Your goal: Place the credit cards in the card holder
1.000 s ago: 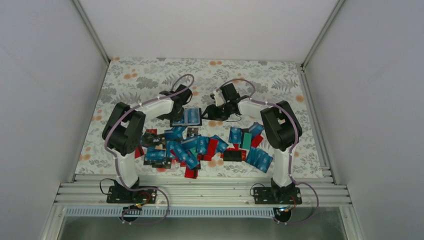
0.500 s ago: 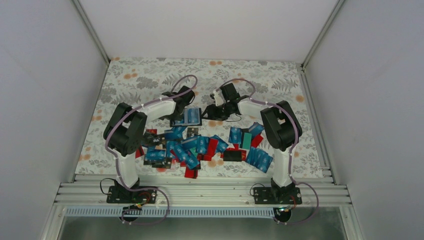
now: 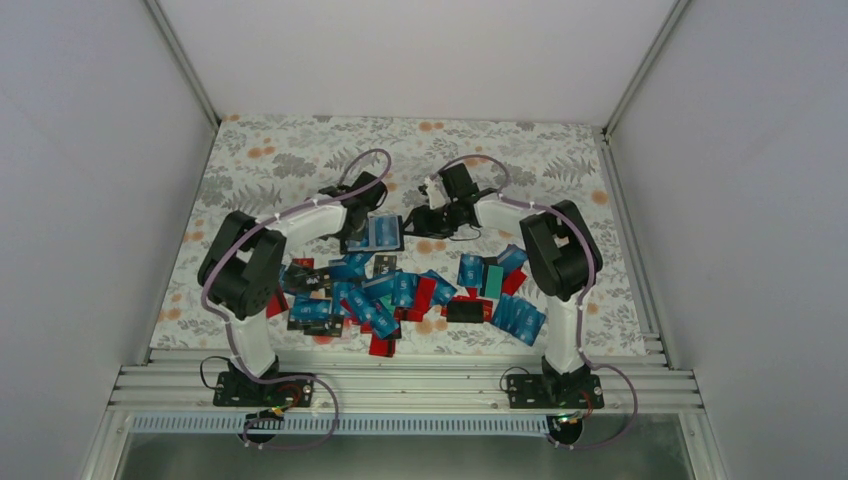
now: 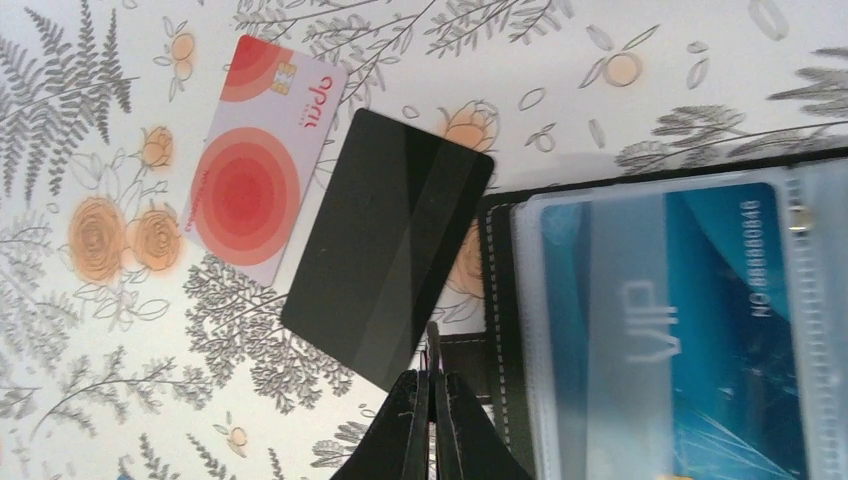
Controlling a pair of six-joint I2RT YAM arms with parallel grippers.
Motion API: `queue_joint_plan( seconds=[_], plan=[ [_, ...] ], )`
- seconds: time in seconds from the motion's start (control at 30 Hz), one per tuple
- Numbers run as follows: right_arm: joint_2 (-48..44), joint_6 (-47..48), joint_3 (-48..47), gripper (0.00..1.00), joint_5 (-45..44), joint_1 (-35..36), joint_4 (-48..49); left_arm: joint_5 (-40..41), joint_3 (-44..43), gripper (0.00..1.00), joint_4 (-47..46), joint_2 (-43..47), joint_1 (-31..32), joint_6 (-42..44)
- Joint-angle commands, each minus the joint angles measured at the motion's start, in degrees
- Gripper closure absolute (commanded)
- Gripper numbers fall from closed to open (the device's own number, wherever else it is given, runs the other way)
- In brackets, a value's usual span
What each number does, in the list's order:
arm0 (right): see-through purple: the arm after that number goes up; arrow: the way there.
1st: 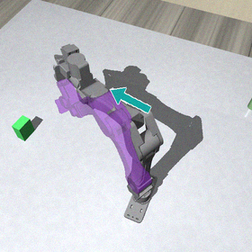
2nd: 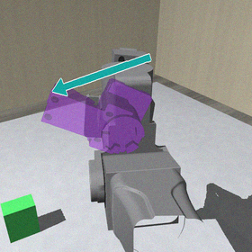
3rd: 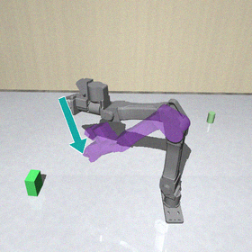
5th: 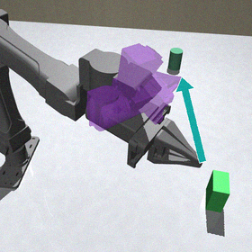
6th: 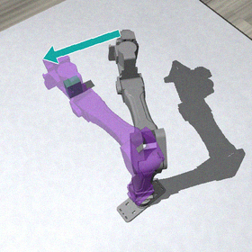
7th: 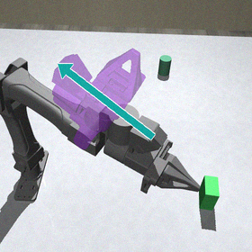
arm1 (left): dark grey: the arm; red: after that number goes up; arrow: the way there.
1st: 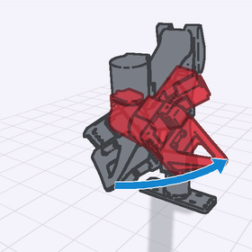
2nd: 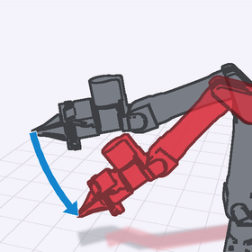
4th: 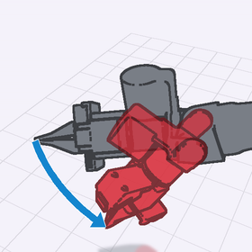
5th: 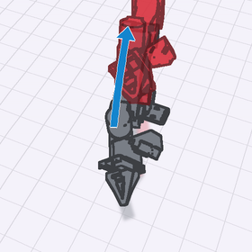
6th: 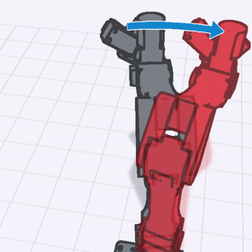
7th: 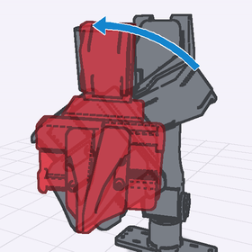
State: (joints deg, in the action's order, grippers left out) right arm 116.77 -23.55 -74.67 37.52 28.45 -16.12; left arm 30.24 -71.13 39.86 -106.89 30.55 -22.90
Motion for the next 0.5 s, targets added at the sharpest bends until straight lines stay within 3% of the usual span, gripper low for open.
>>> queue_joint_plan(
  seconds=[0.0,0.3,0.47],
  plan=[
    [2.53,-0.89,-2.38,0.47,0.42,0.29,-0.25,-5.93,3.00,0.98,-6.29,4.22,-0.01,1.95],
    [6.55,-4.83,-4.08,0.43,2.04,0.22,1.35,-12.62,7.32,0.98,-12.69,3.69,-1.19,3.37],
    [8.62,-7.70,-5.44,0.42,7.60,0.33,2.15,-16.35,8.64,0.98,-14.99,3.28,-1.18,3.47]
  ],
)
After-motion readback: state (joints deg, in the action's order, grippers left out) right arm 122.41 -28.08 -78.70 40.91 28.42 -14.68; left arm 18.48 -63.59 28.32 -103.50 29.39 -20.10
